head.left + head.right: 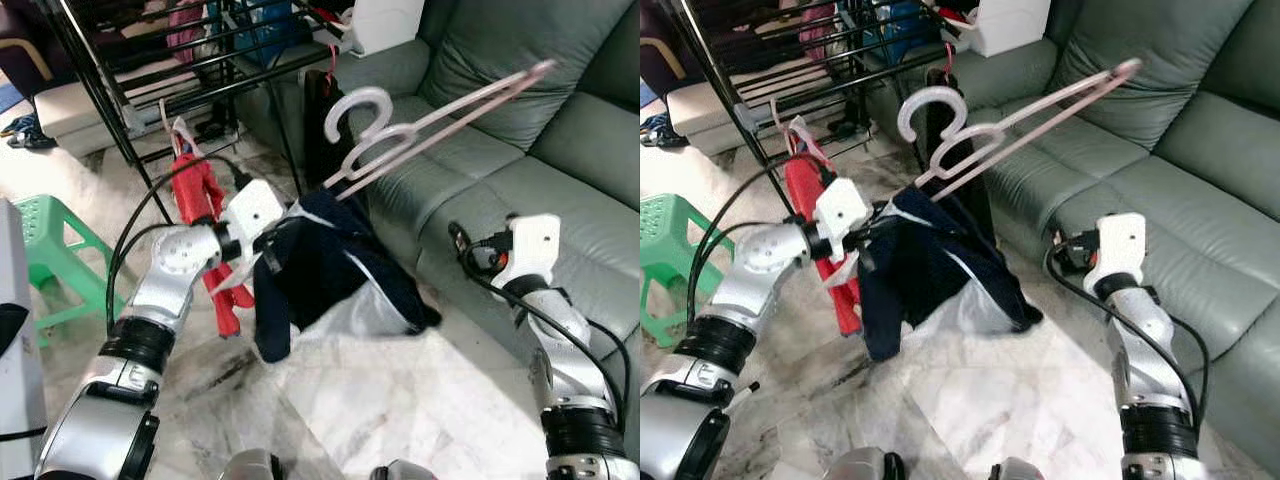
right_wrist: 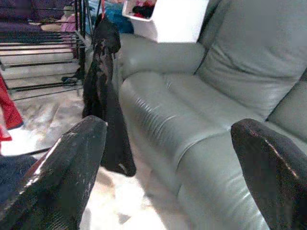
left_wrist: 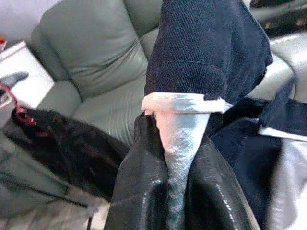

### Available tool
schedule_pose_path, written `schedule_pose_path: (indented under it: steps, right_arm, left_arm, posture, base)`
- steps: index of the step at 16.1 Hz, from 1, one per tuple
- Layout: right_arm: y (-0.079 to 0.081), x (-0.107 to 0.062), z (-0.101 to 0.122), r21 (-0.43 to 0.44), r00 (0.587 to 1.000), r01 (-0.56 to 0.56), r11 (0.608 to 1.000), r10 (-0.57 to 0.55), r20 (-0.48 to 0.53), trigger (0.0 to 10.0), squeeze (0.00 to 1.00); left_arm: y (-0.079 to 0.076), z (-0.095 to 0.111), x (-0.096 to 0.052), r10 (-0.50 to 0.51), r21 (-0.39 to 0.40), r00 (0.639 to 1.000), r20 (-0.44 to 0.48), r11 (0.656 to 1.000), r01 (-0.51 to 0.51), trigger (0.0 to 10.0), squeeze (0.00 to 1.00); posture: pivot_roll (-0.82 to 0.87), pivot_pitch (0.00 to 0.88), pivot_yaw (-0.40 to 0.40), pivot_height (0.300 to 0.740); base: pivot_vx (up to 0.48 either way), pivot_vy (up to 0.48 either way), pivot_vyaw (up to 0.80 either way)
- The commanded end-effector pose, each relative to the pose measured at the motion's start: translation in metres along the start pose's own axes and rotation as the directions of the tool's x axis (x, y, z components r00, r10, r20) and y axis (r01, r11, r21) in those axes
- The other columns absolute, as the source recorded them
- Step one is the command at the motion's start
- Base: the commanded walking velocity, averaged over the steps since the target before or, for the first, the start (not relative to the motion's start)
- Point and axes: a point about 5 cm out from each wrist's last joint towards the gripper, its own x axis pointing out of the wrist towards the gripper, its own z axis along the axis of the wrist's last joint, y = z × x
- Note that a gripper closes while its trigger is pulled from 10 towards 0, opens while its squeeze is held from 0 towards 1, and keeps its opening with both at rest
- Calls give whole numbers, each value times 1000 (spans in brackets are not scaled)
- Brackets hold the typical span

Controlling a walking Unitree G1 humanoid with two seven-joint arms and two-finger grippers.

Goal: Hang hanger

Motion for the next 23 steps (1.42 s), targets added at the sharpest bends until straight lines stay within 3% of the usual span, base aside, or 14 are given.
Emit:
schedule_pose_path:
  steps: [1, 5, 6, 7, 8, 9, 16, 20, 21, 22, 23]
  right_arm:
    - [14, 0, -3, 34, 994, -102, 994, 103, -22, 10000, 1000]
    - [31, -3, 8, 58, 966, -254, 965, 250, 66, 10000, 1000]
    - [35, -5, 6, 57, 957, -290, 955, 288, 48, 10000, 976]
    - [41, -7, 5, 64, 939, -342, 937, 340, 46, 10000, 769]
    - [47, -10, 0, 62, 919, -394, 917, 394, 20, 10000, 86]
    - [50, -12, -4, 61, 909, -416, 907, 417, -2, 10000, 0]
    - [29, -12, -30, 39, 938, -296, 954, 298, -174, 10000, 0]
    - [19, -22, -52, 60, 929, -215, 975, 223, -297, 10000, 0]
    - [15, -26, -59, 79, 925, -176, 981, 192, -328, 9176, 0]
    - [8, -31, -65, 89, 923, -127, 988, 151, -353, 3647, 0]
    - [3, -35, -69, 109, 925, -86, 990, 120, -361, 3608, 0]
  left_arm:
    - [4, 12, 3, 8, 14, 999, 34, 1000, -9, 0, 0]
    - [-3, 18, 8, -15, 6, 999, 49, 1000, 15, 0, 0]
    - [-4, 19, 9, -20, 3, 998, 54, 1000, 20, 0, 0]
    - [-4, 20, 10, -16, -2, 998, 56, 1000, 17, 0, 0]
    - [-6, 24, 12, -24, -6, 997, 71, 1000, 25, 0, 0]
    - [-6, 28, 13, -28, -7, 996, 86, 1000, 29, 0, 0]
    - [-7, 62, 11, -91, -5, 971, 223, 996, 94, 0, 0]
    - [5, 65, 6, -37, -4, 973, 229, 999, 39, 0, 0]
    - [9, 68, 4, -20, -7, 972, 234, 1000, 22, 0, 0]
    - [14, 70, 2, -9, -6, 972, 235, 1000, 11, 0, 0]
    - [17, 70, 0, -4, 1, 973, 233, 1000, 4, 0, 0]
  posture:
    - [-52, 9, 74, 740]
    - [-56, 9, 74, 740]
    - [-56, 10, 74, 740]
    - [-56, 10, 74, 740]
    - [-54, 11, 74, 740]
    - [-53, 13, 72, 740]
    - [-48, 17, 70, 740]
    - [-48, 18, 66, 740]
    - [-49, 17, 64, 740]
    - [-48, 16, 63, 740]
    - [-48, 16, 63, 740]
  base:
    - [0, 0, 0]
    - [0, 0, 0]
    - [0, 0, 0]
    - [0, 0, 0]
    - [0, 0, 0]
    - [0, 0, 0]
    - [0, 0, 0]
    - [0, 0, 0]
    - [0, 0, 0]
    - [0, 0, 0]
    - [0, 0, 0]
